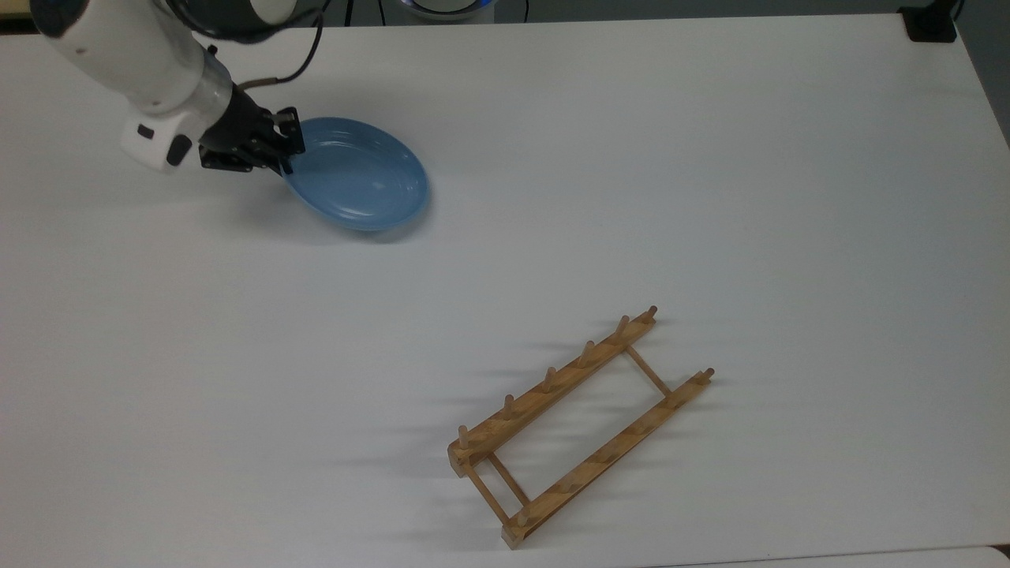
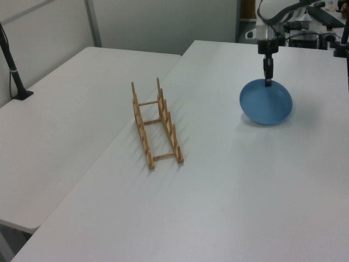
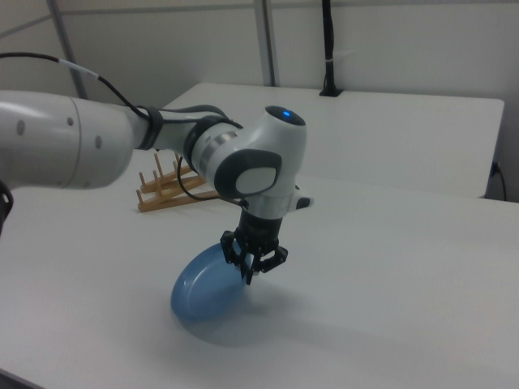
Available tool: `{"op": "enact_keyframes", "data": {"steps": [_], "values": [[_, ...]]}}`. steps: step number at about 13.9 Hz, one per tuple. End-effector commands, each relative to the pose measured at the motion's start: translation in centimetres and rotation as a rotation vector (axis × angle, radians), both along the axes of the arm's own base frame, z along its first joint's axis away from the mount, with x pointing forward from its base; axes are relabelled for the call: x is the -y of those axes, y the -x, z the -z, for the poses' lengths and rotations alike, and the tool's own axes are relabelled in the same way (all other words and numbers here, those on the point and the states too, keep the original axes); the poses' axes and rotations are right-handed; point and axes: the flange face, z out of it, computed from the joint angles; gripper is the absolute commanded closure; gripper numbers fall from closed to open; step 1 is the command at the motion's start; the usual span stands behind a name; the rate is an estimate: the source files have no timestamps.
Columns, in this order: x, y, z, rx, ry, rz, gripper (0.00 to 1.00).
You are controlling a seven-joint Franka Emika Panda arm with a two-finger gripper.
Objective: Pick plate from plate rack
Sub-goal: 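Open the gripper to release the plate flat on the table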
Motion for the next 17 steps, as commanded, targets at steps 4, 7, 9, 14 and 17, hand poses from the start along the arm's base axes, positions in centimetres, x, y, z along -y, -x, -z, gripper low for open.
{"op": "enact_keyframes", "data": {"steps": [4, 7, 9, 14, 17], "values": [[0.3, -0.1, 1.3, 0.007, -0.01, 0.038, 0.03], [1.1, -0.2, -0.5, 0.027, 0.006, 0.082, 0.0], [1.3, -0.2, -3.0, 0.051, 0.025, 0.135, 0.0], [-2.0, 0.9, -13.9, 0.044, 0.054, 0.301, 0.0], [-5.3, 2.4, -19.4, 0.056, 0.082, 0.436, 0.0]]}}
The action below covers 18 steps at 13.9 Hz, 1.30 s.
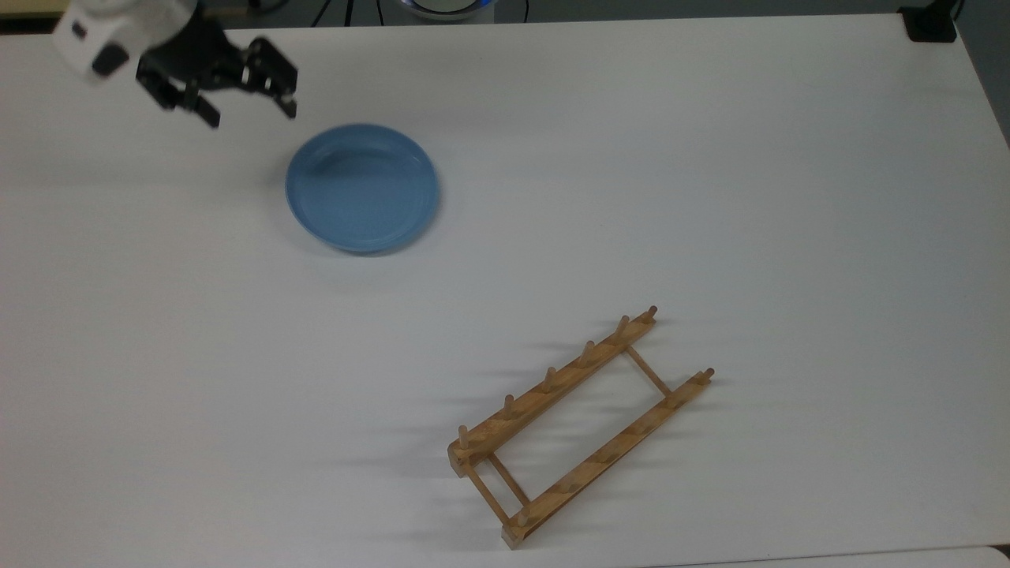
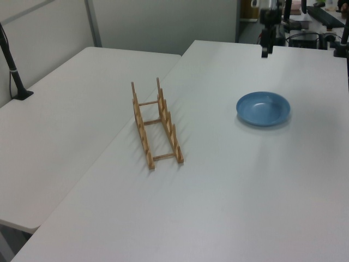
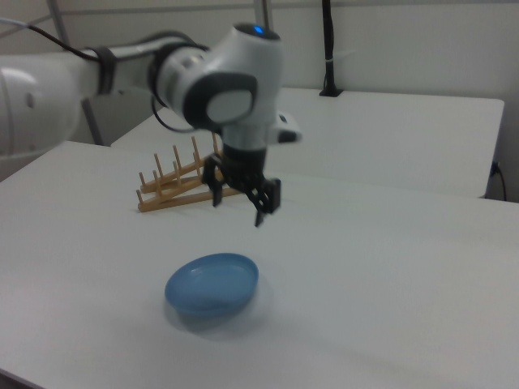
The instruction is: Pick plate from plate rack
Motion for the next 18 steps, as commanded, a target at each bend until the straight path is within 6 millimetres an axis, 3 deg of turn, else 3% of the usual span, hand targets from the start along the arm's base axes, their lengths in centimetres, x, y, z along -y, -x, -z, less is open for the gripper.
{"op": "enact_keyframes", "data": {"steps": [1, 2, 5, 8, 10, 13, 18], "values": [[-4.8, 2.6, -6.6, -0.002, 0.01, 0.159, 0.0], [-6.1, 3.1, -8.4, 0.002, 0.016, 0.18, 0.0], [-10.2, 3.8, -10.9, -0.028, 0.033, 0.213, 0.0], [-12.6, 5.0, -14.3, -0.034, 0.035, 0.39, 0.0], [-14.6, 5.2, -15.1, -0.051, 0.044, 0.379, 0.0], [-15.3, 4.3, -14.9, 0.029, 0.122, 0.207, 0.0], [-13.9, 2.1, -14.8, 0.174, 0.174, 0.11, 0.0]]}}
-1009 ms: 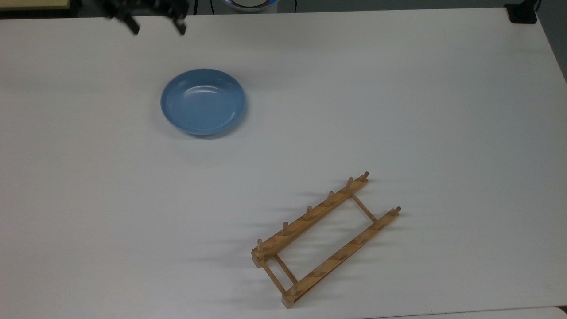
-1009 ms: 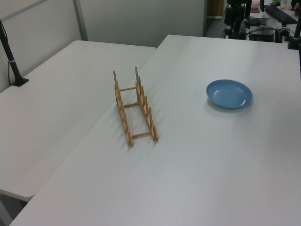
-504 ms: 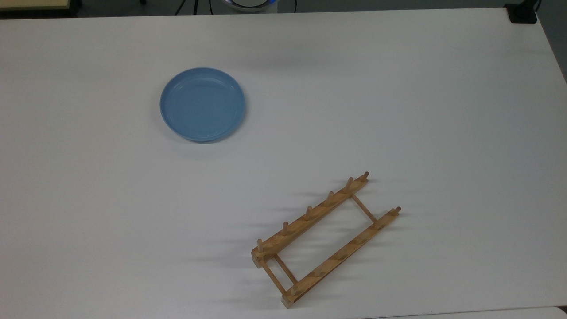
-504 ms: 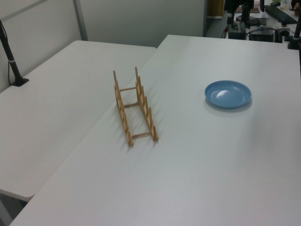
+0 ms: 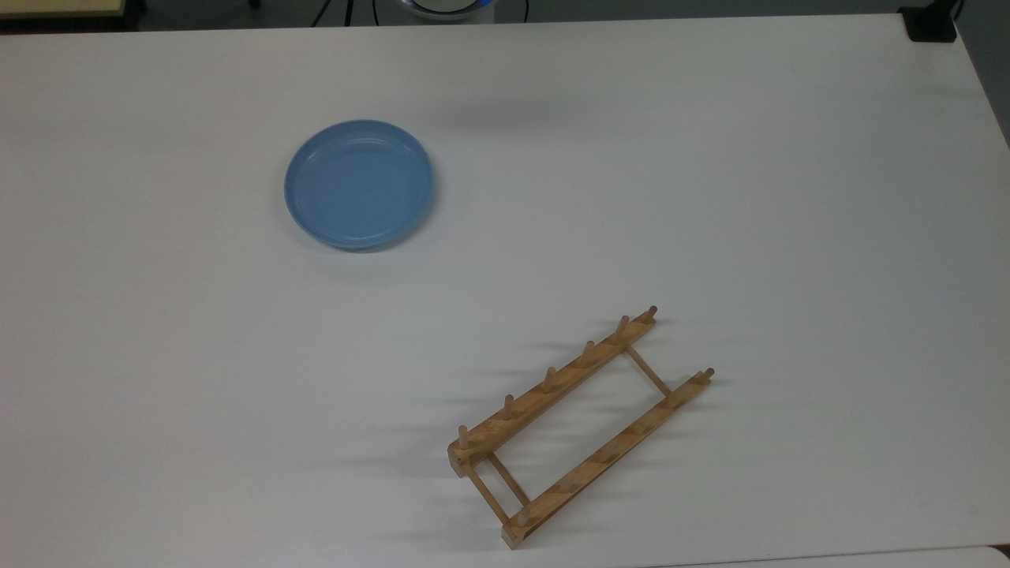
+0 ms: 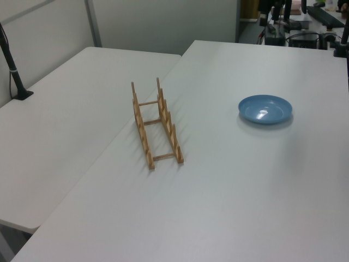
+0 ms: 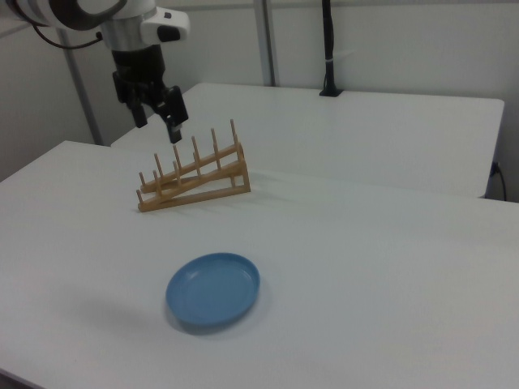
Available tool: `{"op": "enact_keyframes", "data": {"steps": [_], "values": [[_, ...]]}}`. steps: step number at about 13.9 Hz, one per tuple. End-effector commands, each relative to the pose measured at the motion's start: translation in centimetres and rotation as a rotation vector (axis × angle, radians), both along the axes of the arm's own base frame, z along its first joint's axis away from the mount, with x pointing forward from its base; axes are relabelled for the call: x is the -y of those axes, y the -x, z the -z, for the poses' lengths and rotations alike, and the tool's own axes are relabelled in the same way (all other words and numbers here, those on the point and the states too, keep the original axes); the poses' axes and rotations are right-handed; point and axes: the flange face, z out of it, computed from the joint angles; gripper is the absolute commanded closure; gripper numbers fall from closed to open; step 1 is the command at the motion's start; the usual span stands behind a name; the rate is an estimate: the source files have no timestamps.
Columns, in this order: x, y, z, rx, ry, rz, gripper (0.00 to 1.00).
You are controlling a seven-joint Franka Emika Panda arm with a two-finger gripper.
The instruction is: Pick plate from plate rack
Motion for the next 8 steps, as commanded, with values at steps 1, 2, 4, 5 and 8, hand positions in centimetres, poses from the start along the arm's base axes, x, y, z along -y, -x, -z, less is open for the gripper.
{"op": "enact_keyframes", "data": {"steps": [1, 2, 4, 5, 8], "values": [[1.3, -1.22, 0.28, 0.053, 0.084, -0.071, 0.0], [1.43, -1.21, 0.57, 0.043, 0.114, -0.077, 0.0], [1.39, -1.08, 0.66, 0.038, 0.119, -0.084, 0.0], [1.39, -1.13, 0.74, 0.037, 0.118, -0.078, 0.0], [1.44, -1.12, 0.54, 0.039, 0.123, -0.082, 0.0]]}}
